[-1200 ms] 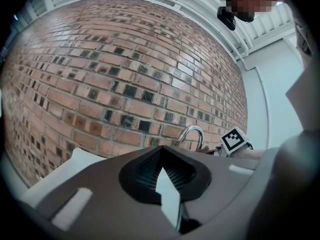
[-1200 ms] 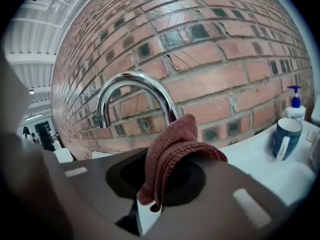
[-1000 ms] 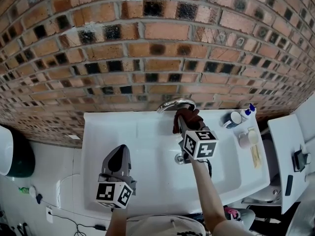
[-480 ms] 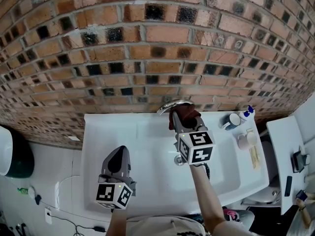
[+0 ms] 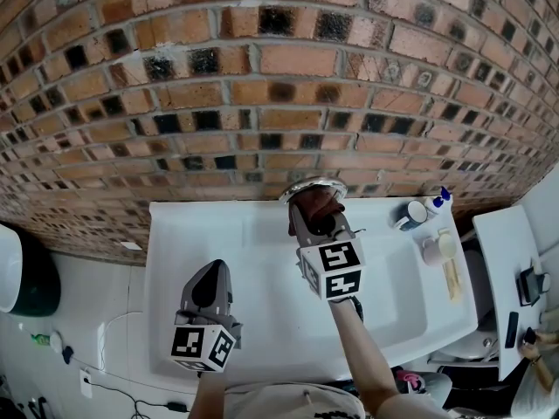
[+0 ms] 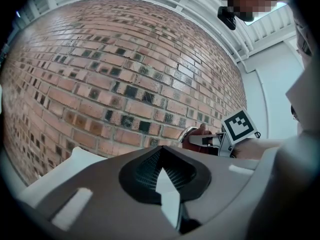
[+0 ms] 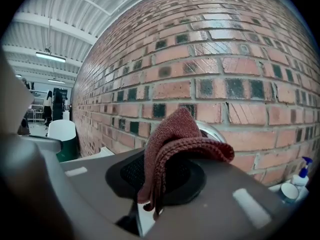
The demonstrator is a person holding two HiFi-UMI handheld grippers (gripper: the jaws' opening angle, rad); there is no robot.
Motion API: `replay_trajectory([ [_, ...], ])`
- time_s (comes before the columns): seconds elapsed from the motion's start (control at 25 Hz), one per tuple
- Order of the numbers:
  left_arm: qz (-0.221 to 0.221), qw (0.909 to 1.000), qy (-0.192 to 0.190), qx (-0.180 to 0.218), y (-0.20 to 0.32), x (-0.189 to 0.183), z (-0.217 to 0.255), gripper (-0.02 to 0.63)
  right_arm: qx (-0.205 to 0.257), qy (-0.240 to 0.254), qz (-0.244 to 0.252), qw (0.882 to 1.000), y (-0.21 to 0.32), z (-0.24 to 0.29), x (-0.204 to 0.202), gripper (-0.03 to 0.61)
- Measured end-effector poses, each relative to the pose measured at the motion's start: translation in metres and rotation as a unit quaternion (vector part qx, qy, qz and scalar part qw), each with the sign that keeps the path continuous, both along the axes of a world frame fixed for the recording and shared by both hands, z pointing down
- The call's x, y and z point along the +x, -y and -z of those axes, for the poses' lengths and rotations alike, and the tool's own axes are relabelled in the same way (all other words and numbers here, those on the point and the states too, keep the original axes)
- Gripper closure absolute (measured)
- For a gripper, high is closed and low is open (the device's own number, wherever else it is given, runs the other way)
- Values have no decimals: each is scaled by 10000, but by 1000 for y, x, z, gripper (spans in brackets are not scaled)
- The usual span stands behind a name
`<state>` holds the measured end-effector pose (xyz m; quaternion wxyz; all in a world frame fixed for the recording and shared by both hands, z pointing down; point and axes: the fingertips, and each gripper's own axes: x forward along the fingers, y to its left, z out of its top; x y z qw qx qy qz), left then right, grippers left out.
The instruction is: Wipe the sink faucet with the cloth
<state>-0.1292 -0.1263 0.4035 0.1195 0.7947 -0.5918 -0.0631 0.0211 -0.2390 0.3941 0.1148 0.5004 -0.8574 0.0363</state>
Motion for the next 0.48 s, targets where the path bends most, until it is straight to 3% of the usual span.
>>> replay_trajectory([
  [0.28,-13,10000,-8,14,1,1,-2,607,-96,-44,137,9999,-11,-8,-5,525],
  [0.48,26,10000,-10,38,2,-4,-1,608,189,269,385,9987,-39,19,-27,526],
])
